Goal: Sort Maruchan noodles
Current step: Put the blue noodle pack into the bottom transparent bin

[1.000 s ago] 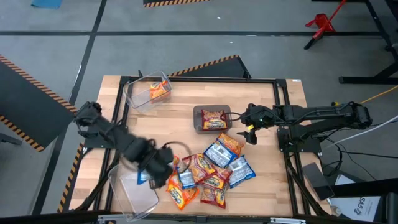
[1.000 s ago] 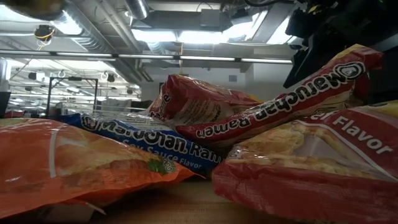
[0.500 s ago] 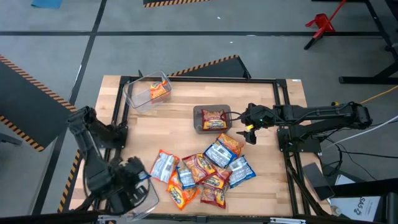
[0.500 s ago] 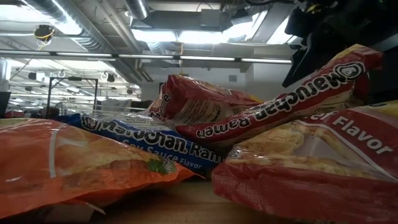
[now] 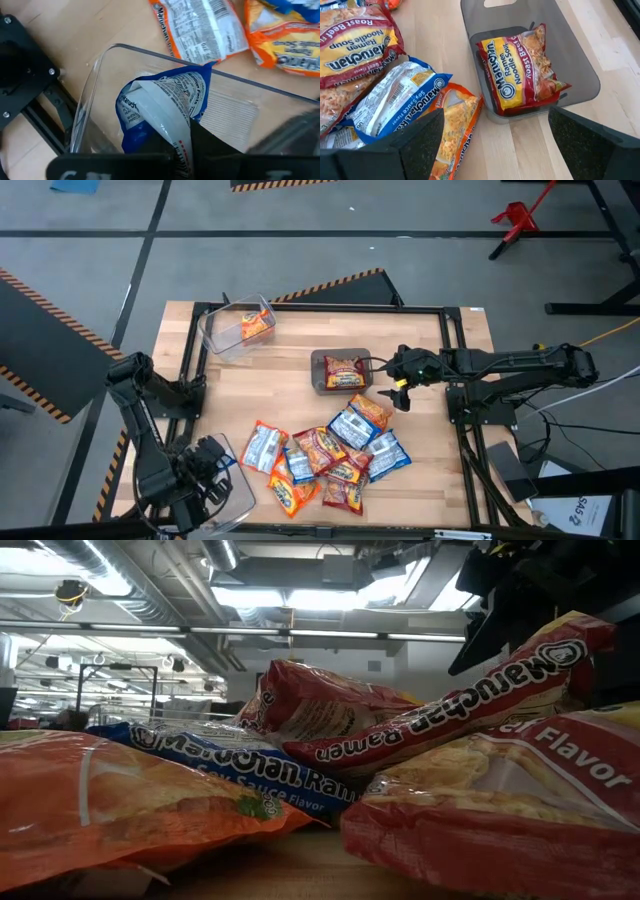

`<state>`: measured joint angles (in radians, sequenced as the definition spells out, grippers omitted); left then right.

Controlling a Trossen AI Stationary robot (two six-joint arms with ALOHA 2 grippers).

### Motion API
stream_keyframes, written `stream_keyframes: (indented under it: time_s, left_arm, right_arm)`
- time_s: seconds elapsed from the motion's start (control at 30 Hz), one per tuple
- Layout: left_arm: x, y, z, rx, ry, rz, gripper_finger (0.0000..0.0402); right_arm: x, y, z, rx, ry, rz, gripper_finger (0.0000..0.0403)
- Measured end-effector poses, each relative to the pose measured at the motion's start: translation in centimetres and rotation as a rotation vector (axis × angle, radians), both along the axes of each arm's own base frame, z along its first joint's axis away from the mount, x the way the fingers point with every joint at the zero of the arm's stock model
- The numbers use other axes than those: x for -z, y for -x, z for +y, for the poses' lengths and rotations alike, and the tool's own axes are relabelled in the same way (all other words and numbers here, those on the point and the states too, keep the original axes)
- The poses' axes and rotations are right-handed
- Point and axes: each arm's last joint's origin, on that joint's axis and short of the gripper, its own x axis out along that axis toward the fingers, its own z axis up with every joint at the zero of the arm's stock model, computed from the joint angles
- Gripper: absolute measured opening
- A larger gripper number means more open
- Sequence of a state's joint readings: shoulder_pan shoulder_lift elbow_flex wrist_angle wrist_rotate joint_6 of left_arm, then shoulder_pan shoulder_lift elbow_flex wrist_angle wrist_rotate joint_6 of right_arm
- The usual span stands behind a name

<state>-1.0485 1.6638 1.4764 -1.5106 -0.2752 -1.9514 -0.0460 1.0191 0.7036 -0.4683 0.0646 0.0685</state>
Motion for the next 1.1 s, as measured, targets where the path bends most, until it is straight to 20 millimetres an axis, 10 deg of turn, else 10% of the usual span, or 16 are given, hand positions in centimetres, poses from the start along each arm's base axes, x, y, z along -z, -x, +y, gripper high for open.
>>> stream_keyframes:
  time_s: [1.1]
  left_arm:
    - [9.0,0.3,0.4,0.047,0.05,-0.019,0.0005]
  right_arm:
    - [-0.1,0.0,-0.1,0.008,0.039,-0.003,0.0344]
